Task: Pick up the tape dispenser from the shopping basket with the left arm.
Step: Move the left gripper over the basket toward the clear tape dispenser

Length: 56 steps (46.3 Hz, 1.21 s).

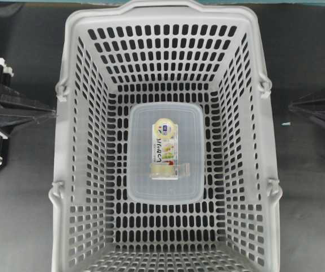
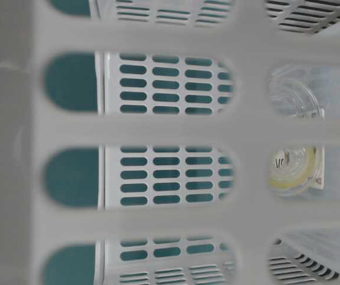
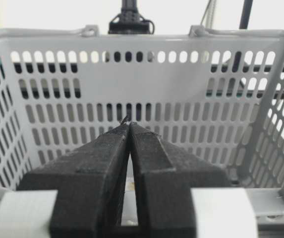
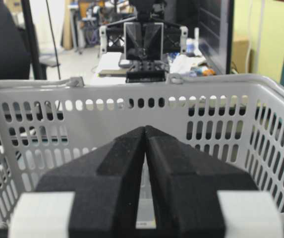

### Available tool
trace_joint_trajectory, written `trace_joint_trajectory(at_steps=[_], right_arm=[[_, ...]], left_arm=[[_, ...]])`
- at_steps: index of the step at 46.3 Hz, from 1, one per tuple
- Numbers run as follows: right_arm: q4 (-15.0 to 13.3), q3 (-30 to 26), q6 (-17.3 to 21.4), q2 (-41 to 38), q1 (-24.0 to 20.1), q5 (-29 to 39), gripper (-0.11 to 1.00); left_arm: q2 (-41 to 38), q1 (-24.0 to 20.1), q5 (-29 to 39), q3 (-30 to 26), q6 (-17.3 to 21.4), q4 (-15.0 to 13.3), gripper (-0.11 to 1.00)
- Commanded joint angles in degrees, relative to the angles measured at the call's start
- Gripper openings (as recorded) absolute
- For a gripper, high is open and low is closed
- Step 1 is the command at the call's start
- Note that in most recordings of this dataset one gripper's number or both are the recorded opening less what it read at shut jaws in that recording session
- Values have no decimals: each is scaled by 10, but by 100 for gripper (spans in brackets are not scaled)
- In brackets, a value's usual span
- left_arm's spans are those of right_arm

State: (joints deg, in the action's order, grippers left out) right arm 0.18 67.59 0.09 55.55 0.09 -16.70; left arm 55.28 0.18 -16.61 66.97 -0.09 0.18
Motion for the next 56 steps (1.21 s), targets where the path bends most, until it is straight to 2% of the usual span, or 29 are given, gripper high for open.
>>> trace_joint_trajectory(at_steps=[1, 5, 19, 26, 35, 41, 47, 49, 52, 56], right_arm=[[4, -9, 4, -4, -2, -4, 0], [4, -10, 4, 0, -2, 5, 0], [4, -24, 4, 17, 3, 96, 0], [4, -26, 4, 28, 6, 140, 0], [4, -28, 4, 38, 15, 155, 1], [4, -29, 7, 40, 18, 155, 23], [4, -29, 9, 40, 19, 155, 58], [4, -28, 9, 40, 19, 155, 66], [4, -27, 9, 40, 19, 155, 72], [5, -26, 9, 40, 20, 152, 71]], left_arm=[[-3, 3, 27, -46, -17, 23, 6], [-11, 3, 96, -93, -29, 23, 0], [-113, 11, 368, -271, -38, 23, 0], [-192, 23, 449, -336, -37, 23, 0], [-285, 31, 497, -397, -35, 23, 0], [-336, 33, 526, -439, -36, 24, 0], [-381, 38, 560, -472, -32, 24, 0], [-393, 40, 567, -479, -31, 24, 0], [-411, 41, 572, -490, -32, 23, 0], [-433, 45, 574, -503, -36, 24, 0]])
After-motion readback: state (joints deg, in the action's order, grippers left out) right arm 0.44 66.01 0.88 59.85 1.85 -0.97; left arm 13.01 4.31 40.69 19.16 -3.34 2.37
